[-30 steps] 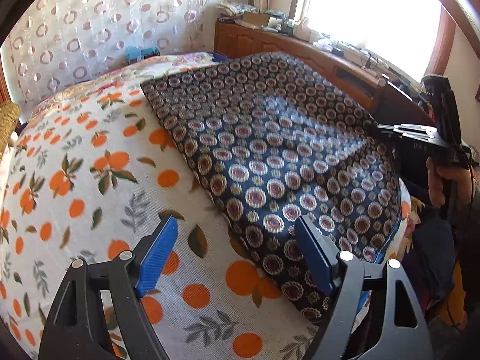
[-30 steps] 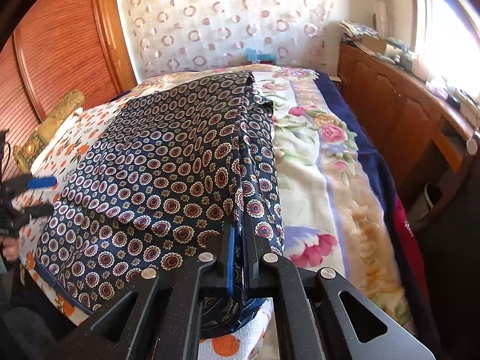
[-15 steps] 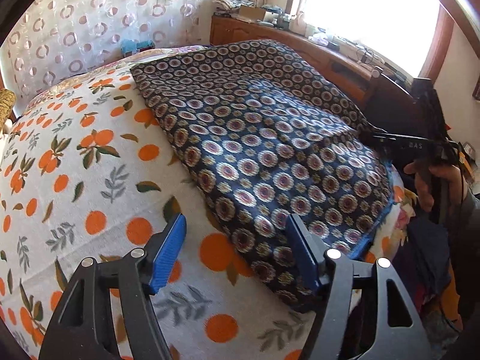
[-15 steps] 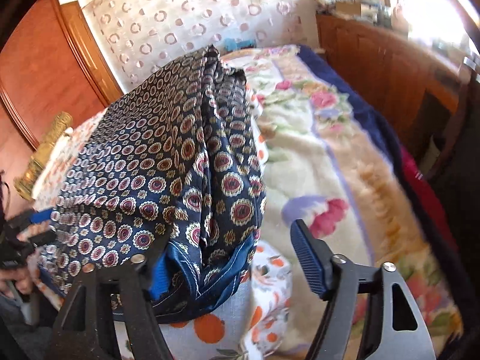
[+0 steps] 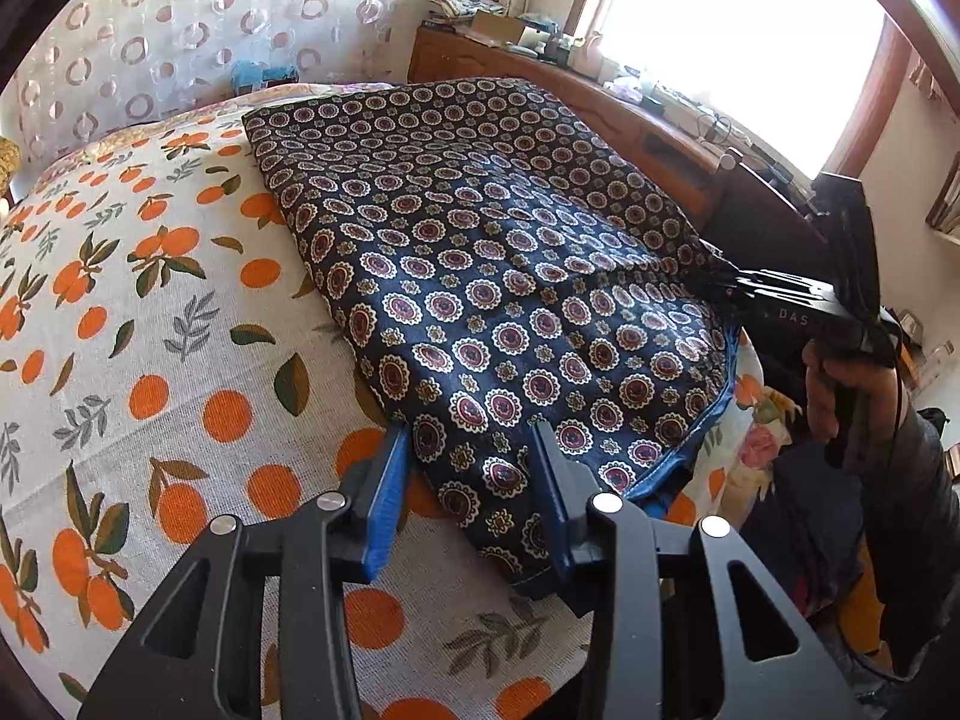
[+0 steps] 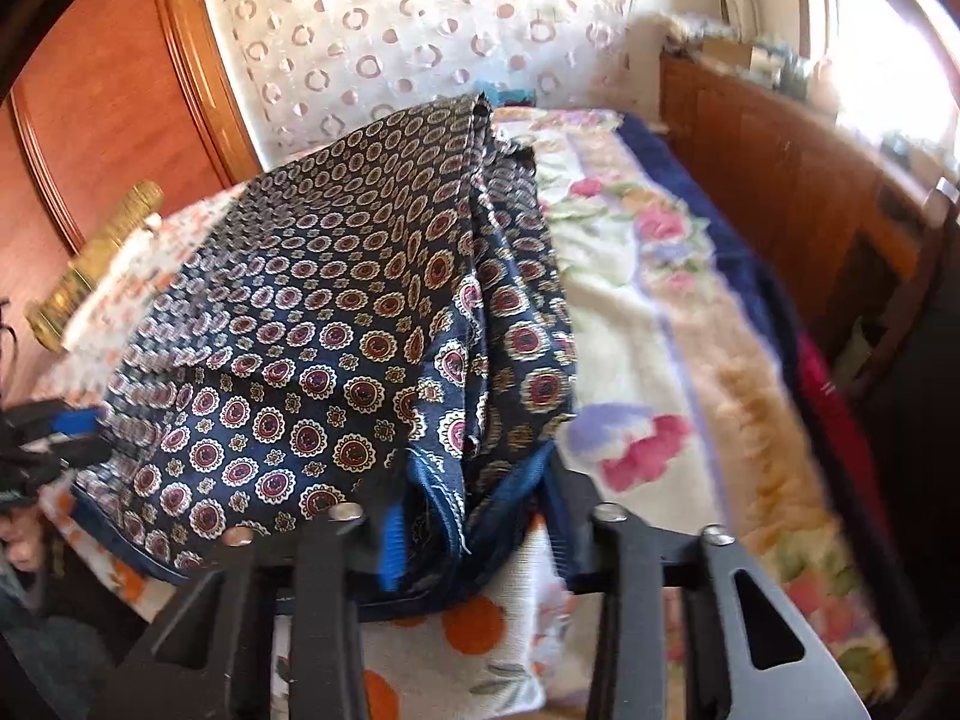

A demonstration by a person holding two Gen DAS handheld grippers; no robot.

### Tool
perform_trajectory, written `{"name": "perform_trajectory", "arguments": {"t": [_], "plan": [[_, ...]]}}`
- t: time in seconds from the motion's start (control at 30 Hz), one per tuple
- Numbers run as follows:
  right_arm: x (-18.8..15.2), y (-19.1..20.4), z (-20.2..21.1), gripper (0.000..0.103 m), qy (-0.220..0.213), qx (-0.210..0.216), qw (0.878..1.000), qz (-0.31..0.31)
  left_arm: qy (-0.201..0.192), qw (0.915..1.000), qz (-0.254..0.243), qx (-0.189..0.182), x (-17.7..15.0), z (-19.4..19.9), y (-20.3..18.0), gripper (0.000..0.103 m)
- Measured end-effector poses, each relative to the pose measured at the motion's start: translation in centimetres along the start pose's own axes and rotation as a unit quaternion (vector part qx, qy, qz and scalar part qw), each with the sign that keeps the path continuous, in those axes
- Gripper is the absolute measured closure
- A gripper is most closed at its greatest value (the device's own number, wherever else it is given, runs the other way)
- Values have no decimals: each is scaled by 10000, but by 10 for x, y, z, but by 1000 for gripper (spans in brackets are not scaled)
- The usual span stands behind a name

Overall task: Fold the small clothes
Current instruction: 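Grasp the folded shirt edge again with the right gripper and press it down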

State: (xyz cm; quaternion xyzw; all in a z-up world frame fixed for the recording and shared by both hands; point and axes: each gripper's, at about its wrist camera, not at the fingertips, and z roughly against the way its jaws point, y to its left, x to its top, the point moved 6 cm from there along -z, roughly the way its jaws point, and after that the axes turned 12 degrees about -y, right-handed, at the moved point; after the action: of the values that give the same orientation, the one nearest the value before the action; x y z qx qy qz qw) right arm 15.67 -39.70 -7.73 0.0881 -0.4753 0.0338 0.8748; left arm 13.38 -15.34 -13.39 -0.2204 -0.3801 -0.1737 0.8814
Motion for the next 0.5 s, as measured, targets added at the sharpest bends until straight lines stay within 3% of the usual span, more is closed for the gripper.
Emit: {"name": "perform_trajectory", "arguments": {"t": [0.03,0.13,0.5], "plan": [[2,1,3,84,-73,-22,9999,67,-1,10000,10,5,0,0,0,63],[4,7,4,92,-178,-28,9997,173,-25,10000,13,37,-1,0,-1,63],[0,8,17,95,-426,-32,9988,226,-33,10000,-14,23,-4,1,-3,63]]}}
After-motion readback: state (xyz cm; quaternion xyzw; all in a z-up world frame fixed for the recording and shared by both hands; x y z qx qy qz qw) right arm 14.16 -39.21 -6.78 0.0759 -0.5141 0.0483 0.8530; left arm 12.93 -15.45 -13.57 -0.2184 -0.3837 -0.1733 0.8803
